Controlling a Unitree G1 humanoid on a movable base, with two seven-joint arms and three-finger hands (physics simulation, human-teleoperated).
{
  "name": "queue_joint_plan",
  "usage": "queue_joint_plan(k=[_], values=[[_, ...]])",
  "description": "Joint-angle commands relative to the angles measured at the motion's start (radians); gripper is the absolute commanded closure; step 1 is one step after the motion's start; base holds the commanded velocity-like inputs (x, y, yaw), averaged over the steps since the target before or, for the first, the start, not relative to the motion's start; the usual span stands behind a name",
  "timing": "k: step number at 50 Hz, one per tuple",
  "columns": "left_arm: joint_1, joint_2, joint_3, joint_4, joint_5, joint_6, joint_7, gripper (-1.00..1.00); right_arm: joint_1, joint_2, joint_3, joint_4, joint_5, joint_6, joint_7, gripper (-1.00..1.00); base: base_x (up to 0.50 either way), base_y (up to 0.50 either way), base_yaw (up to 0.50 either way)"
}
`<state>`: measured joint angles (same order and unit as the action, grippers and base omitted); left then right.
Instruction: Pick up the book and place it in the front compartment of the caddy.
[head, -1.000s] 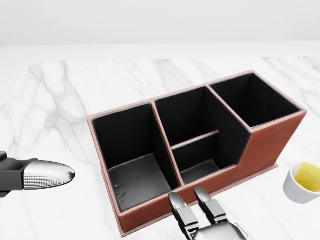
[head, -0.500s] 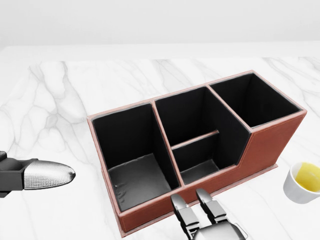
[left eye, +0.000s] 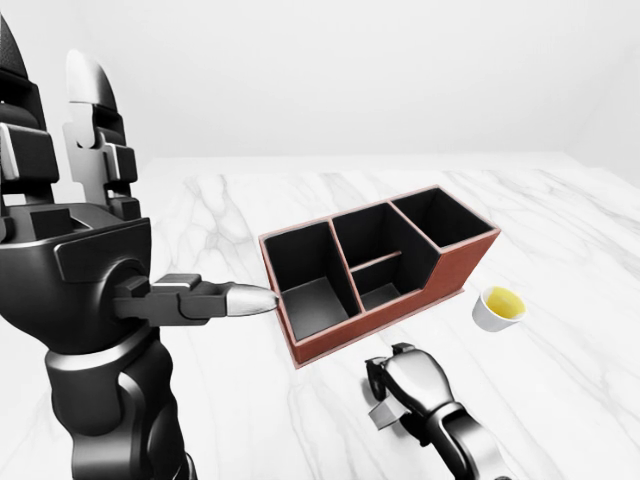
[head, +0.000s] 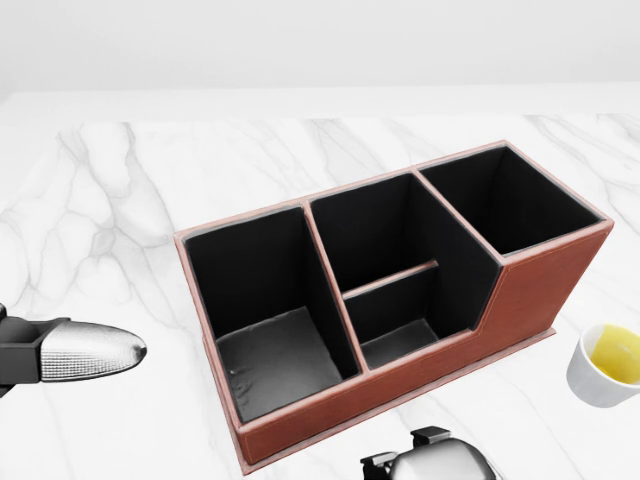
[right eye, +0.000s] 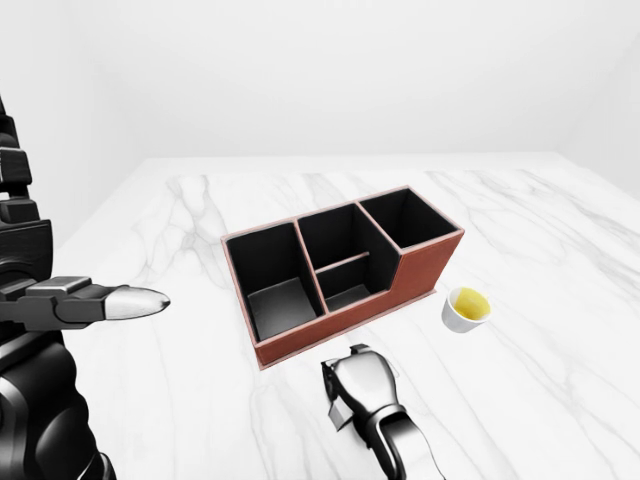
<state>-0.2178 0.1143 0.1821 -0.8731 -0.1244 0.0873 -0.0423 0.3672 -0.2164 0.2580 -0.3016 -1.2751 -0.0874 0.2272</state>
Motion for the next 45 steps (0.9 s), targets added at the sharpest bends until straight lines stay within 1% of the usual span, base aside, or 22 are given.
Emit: queue_joint_plan(k=[1, 6, 8, 9, 16, 17, 19, 25, 36, 41, 45], values=[[-0.002, 0.003, 0.007, 0.0, -0.007, 0.0, 0.001, -1.0, -0.001, 0.013, -0.02, -0.032, 0.048, 0.0, 0.046, 1.0, 0.0, 0.0, 0.0], [0.0, 0.004, 0.007, 0.002, -0.008, 0.0, 0.003, -1.0, -0.024, 0.03, -0.047, -0.071, 0.106, 0.0, 0.108, 1.0, 0.0, 0.0, 0.0], [0.0, 0.005, 0.009, 0.002, -0.009, 0.0, 0.003, -1.0, -0.035, 0.038, -0.06, -0.094, 0.145, 0.0, 0.146, 1.0, 0.0, 0.0, 0.0], [0.001, 0.005, 0.01, 0.004, -0.009, 0.0, 0.002, -1.0, -0.047, 0.04, -0.072, -0.116, 0.182, 0.0, 0.181, 1.0, 0.0, 0.0, 0.0], [0.001, 0.006, 0.012, 0.002, -0.011, 0.0, 0.003, -1.0, -0.109, 0.075, -0.127, -0.172, 0.294, 0.0, 0.297, 1.0, 0.0, 0.0, 0.0], [0.001, 0.007, 0.013, 0.002, -0.012, 0.0, 0.003, -1.0, -0.129, 0.081, -0.136, -0.202, 0.335, 0.0, 0.343, 1.0, 0.0, 0.0, 0.0], [0.0, 0.007, 0.014, 0.002, -0.013, 0.0, 0.004, -1.0, -0.153, 0.089, -0.148, -0.23, 0.373, 0.0, 0.389, 1.0, 0.0, 0.0, 0.0], [0.0, 0.008, 0.014, 0.0, -0.013, 0.0, 0.005, -1.0, -0.21, 0.102, -0.178, -0.288, 0.454, 0.0, 0.471, 1.0, 0.0, 0.0, 0.0], [0.004, 0.007, 0.013, 0.003, -0.013, 0.0, 0.006, -1.0, -0.329, 0.111, -0.232, -0.364, 0.57, 0.0, 0.471, 1.0, 0.0, 0.0, 0.0], [0.004, 0.006, 0.013, 0.001, -0.012, 0.0, 0.005, -1.0, -0.371, 0.106, -0.25, -0.379, 0.591, 0.0, 0.471, 1.0, 0.0, 0.0, 0.0], [0.001, 0.008, 0.017, 0.001, -0.013, 0.0, 0.006, -1.0, -0.437, 0.099, -0.266, -0.398, 0.609, 0.0, 0.471, 1.0, 0.0, 0.0, 0.0]])
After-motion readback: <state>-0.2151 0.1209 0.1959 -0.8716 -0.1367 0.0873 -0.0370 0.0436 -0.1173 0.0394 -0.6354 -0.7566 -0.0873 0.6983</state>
